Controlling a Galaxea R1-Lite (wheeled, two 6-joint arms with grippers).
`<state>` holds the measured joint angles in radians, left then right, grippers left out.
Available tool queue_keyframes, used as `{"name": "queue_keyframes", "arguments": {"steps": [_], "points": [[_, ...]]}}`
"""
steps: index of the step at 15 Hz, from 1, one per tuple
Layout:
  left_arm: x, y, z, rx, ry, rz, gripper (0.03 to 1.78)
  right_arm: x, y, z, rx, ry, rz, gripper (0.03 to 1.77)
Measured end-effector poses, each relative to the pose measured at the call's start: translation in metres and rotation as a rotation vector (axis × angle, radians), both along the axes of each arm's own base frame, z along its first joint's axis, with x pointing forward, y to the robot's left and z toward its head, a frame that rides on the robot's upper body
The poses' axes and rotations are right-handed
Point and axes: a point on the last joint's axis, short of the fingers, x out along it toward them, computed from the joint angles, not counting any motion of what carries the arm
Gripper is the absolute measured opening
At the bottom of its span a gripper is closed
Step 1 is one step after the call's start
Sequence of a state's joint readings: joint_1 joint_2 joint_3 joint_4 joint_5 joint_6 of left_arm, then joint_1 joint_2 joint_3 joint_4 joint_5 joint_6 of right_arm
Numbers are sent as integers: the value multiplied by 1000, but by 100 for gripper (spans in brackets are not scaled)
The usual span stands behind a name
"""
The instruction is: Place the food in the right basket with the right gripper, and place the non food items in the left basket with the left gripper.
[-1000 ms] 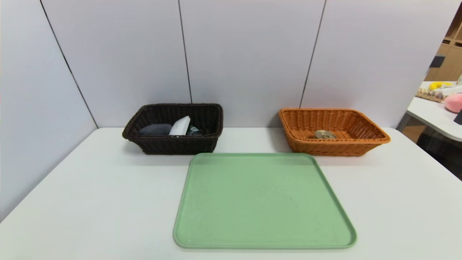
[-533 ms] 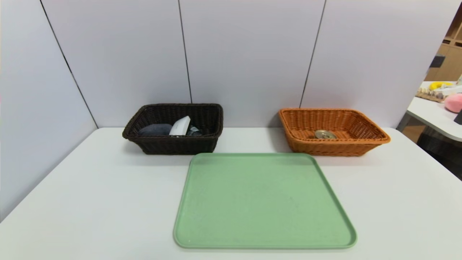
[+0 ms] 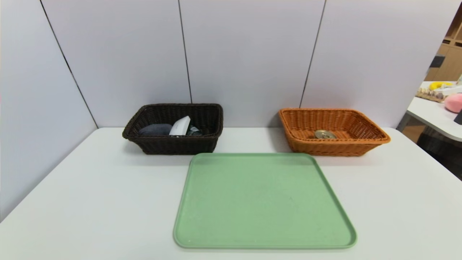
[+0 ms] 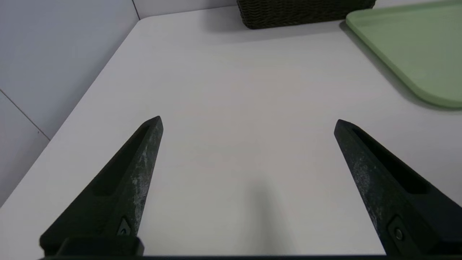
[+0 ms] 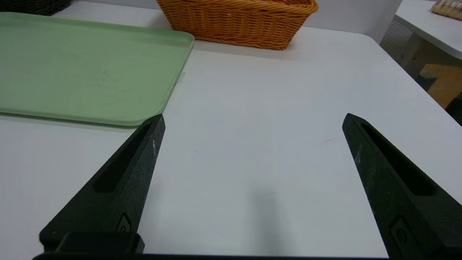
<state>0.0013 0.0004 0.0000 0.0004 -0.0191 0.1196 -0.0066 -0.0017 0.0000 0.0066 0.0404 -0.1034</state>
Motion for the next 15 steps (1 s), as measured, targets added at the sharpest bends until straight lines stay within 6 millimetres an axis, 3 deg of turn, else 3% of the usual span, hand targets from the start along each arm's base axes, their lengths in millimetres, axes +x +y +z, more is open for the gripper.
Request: {"name": "queue_keyframes", "arguments": {"steps": [15], "points": [[0,0,0,-54,1,-20,169,0,0,0,24,-1,-15,169]]}}
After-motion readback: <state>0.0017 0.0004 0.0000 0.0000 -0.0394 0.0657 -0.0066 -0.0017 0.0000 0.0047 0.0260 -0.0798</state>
